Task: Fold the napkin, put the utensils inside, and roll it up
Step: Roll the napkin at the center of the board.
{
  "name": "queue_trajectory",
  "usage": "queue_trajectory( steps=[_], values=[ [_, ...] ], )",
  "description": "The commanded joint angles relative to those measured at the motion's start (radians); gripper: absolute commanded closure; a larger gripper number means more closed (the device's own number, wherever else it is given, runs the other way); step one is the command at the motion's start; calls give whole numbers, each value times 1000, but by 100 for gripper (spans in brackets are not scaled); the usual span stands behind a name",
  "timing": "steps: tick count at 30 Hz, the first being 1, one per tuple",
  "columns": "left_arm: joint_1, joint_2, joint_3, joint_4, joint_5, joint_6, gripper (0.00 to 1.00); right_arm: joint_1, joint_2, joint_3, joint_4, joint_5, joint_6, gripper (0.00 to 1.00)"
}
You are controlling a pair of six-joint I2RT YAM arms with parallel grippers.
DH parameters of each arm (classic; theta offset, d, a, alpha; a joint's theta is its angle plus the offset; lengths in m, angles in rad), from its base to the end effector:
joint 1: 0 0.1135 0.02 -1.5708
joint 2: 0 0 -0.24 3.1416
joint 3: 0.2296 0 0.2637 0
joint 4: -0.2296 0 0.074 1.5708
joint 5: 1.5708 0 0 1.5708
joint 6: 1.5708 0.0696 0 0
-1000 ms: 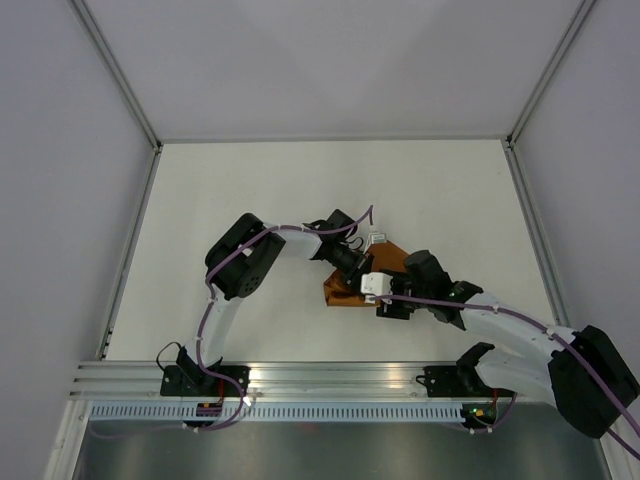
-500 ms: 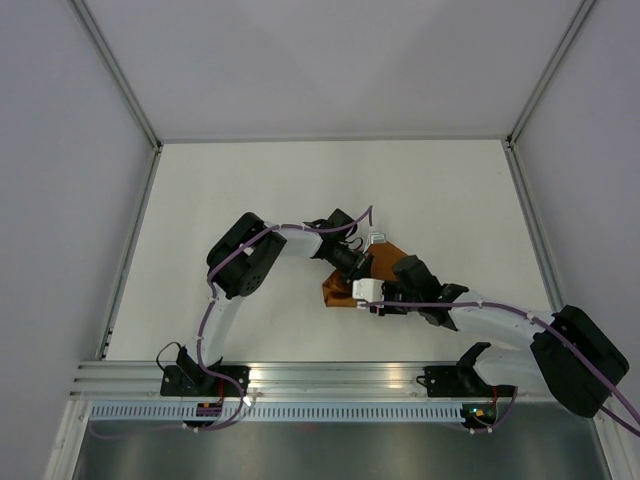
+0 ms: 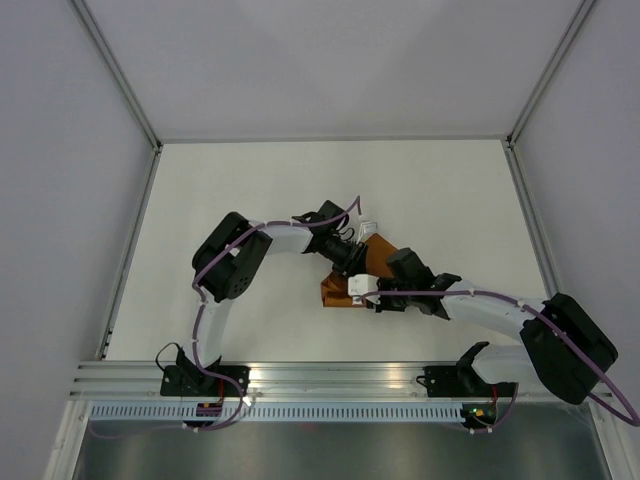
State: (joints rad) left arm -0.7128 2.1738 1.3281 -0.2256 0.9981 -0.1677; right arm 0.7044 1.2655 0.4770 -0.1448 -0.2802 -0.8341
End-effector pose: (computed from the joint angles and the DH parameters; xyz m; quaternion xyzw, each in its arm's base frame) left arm 0.2831 -0.3221 0.0607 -0.3429 -0.7875 0.5120 0.0013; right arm 0.1821 0.1800 0.0894 -0.6855 0.6451 0.1122 0.3183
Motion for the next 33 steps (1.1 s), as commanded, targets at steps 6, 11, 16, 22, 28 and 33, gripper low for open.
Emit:
queue_trajectory(
  steps=[6,11,16,22,28,33],
  values=[
    [104,-271,-101,153,-205,-153,60,-89,139,86,-248,-181,-40,82],
    [115,-425,-202,251,-410,-179,60,-157,282,205,-387,-296,-120,82],
    [111,-604,-381,376,-604,-162,62,-227,463,349,-547,-382,-201,82],
    [69,-811,-639,603,-788,-101,62,-301,653,507,-725,-447,-302,82],
    [-175,-858,-757,706,-1048,164,60,-330,770,607,-822,-470,-341,81],
    [-402,-734,-753,752,-1220,437,62,-342,813,646,-854,-475,-344,80]
  ],
)
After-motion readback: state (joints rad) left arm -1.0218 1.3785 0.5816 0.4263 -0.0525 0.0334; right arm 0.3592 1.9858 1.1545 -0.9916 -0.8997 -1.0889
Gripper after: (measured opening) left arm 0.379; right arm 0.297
